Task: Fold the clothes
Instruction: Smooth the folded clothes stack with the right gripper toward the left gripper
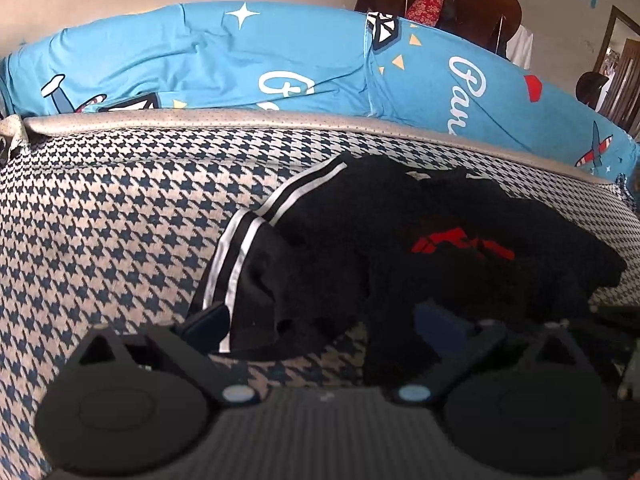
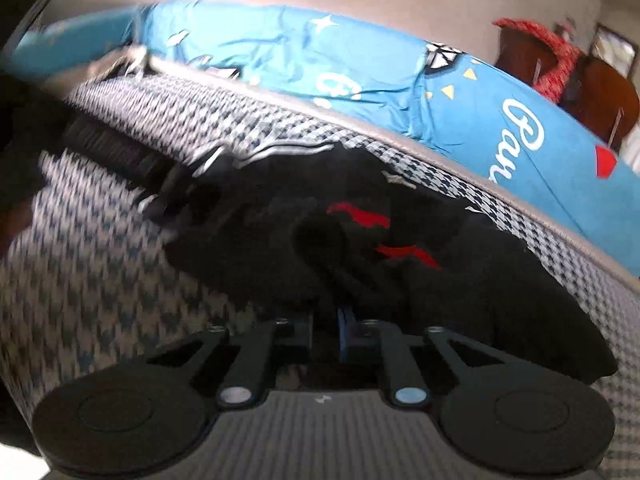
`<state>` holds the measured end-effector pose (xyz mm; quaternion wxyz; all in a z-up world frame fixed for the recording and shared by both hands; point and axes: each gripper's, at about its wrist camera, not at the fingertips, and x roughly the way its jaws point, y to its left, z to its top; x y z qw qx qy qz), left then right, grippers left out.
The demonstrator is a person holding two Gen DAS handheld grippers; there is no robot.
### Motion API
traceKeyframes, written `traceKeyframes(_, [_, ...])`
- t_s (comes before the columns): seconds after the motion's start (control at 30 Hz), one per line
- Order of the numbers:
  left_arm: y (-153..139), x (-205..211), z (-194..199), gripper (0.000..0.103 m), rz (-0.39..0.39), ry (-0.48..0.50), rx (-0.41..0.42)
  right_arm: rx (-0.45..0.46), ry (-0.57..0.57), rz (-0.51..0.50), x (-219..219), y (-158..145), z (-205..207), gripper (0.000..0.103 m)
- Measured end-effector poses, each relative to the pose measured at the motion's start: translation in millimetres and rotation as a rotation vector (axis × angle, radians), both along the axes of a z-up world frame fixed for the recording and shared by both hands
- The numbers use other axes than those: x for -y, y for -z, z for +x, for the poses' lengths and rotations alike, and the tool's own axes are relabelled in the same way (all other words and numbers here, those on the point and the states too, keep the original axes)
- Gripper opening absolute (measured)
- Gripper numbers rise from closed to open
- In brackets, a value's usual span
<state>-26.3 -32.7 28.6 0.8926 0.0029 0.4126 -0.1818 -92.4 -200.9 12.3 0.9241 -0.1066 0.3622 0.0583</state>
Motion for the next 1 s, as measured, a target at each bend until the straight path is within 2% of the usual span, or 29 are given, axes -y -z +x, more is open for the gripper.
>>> traceKeyframes(0.2, [3,8,-4,0.103,0.014,0.045,-0.005,0.033,0.128,0.364,48,-23,25,0.008])
traceKeyframes(0.33, [6,21,-4,0.103,0.021,0.083,-0.013,0.036,0.220,0.688,81,-28,39,0.008])
traceKeyframes(0.47, [11,39,4,0.103,0.038,0.098,-0.013,0.044,0.291,0.674,87,-29,47,0.008])
traceKeyframes(0.57, [16,52,15,0.103,0.053,0.097,-0.018,0.050,0.345,0.663,92,-31,52,0.013])
traceKeyframes(0.63, [18,57,23,0.103,0.061,0.089,-0.014,0.056,0.360,0.640,94,-33,51,0.021])
traceKeyframes(0.8, [21,67,43,0.103,0.063,0.083,-0.018,0.100,0.337,0.520,94,-45,35,0.028])
traceKeyframes(0.9, [22,73,51,0.103,0.067,0.092,-0.016,0.112,0.291,0.492,94,-51,23,0.028])
traceKeyframes(1.0, [23,77,57,0.103,0.062,0.087,-0.016,0.122,0.197,0.445,87,-56,14,0.028])
